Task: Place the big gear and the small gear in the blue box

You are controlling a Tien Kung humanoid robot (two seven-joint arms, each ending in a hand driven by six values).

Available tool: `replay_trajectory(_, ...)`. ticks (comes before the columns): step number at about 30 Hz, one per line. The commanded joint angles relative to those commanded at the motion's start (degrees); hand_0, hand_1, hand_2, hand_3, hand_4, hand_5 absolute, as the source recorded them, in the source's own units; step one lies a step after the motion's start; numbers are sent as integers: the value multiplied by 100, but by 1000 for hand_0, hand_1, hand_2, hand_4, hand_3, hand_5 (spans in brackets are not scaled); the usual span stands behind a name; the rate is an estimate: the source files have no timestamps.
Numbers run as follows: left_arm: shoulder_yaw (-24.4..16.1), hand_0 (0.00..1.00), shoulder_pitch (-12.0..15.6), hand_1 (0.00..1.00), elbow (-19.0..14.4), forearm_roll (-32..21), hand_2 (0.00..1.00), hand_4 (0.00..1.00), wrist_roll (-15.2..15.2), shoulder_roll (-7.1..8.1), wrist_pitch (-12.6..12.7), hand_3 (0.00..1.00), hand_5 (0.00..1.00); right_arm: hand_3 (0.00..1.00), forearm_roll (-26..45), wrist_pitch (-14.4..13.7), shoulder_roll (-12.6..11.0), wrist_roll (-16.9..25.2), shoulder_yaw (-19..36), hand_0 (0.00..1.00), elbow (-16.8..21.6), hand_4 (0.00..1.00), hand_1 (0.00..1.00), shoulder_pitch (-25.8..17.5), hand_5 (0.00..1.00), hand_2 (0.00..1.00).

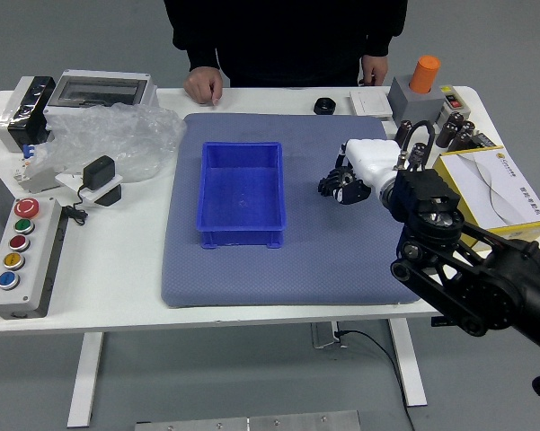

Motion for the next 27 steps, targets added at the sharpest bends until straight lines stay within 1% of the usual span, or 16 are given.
replay_trajectory(6, -23, 813, -1, 795, 0, 38, 803, 627, 3, 3, -10, 834, 262, 570, -29, 37, 144, -20, -6, 648, 95, 751, 453, 186, 21, 477)
replay_trajectory(19, -84, 813, 17, 795, 0, 159, 803, 626, 8, 10, -35, 834, 260, 569, -115, 119, 545, -53, -133, 648, 91, 761, 455, 519, 17, 477)
replay_trajectory(21, -89, 813, 17, 795, 0, 167, 803, 626, 7, 9, -37, 834, 260, 586, -106, 123, 565, -60, -146, 651, 73, 767, 468, 518, 9, 496)
replay_trajectory(26, -81, 813, 24, 795, 0, 165, 803, 626, 13, 2, -34, 834, 260, 586, -47, 149, 531, -77, -126, 651, 10, 767, 468, 440, 9, 496)
replay_trajectory(27, -78, 813, 25, 795, 0, 163, 803, 625, 13, 2, -33, 834, 260, 637, -36, 156, 518, -77, -113, 670, -1, 655, 521, 423, 146, 581)
